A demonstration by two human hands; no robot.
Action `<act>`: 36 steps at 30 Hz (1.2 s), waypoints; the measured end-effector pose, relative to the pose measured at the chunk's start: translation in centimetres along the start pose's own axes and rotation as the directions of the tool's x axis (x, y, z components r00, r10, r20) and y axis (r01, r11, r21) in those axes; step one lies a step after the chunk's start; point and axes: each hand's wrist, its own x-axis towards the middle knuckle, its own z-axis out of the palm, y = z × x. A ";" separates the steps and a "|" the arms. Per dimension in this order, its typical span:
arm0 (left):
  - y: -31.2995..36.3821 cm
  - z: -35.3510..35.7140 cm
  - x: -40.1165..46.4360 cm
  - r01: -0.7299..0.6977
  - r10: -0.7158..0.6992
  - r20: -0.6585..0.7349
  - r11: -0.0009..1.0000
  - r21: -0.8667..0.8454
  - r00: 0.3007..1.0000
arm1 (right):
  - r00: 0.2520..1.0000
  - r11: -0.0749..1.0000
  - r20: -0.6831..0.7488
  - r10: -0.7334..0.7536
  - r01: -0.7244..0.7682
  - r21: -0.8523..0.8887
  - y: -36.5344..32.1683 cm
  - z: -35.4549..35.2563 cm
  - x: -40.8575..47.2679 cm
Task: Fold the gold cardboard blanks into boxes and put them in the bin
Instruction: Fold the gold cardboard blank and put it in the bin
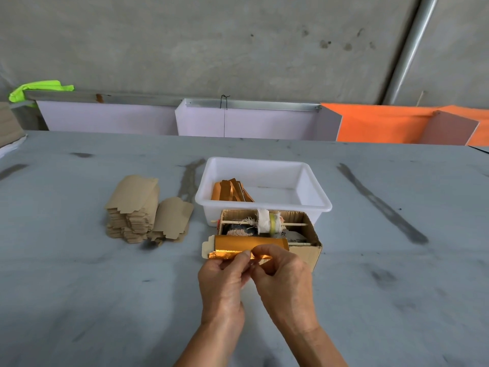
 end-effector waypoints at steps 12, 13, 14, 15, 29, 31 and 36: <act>-0.3 -0.2 0.3 -0.006 0.006 0.000 1.000 0.022 1.000 | 0.995 0.992 0.056 0.085 -0.089 0.087 0.3 -0.4 0.0; -0.3 -0.3 0.3 0.003 -0.003 -0.003 1.000 0.020 1.000 | 0.992 0.985 0.064 0.110 -0.117 0.125 0.3 -0.6 0.1; -0.3 -0.4 0.4 0.013 -0.013 -0.005 1.000 0.015 1.000 | 0.990 0.978 0.066 0.126 -0.135 0.158 0.3 -0.7 0.2; -0.4 -0.5 0.4 0.021 -0.021 -0.006 1.000 0.009 1.000 | 0.989 0.973 0.066 0.132 -0.142 0.183 0.3 -0.9 0.3; -0.3 -0.6 0.5 0.079 -0.083 -0.051 0.994 -0.077 0.995 | 0.998 0.910 -0.054 -0.014 0.035 0.413 -0.9 -1.4 0.3; -0.2 -0.4 0.3 0.069 -0.072 -0.033 0.995 -0.071 0.997 | 0.997 0.898 -0.068 -0.029 0.056 0.437 -0.8 -1.2 0.2; -0.1 -0.1 -0.1 0.019 -0.017 0.031 0.999 -0.050 0.999 | 0.999 0.904 -0.032 0.030 -0.014 0.428 0.1 -0.4 0.1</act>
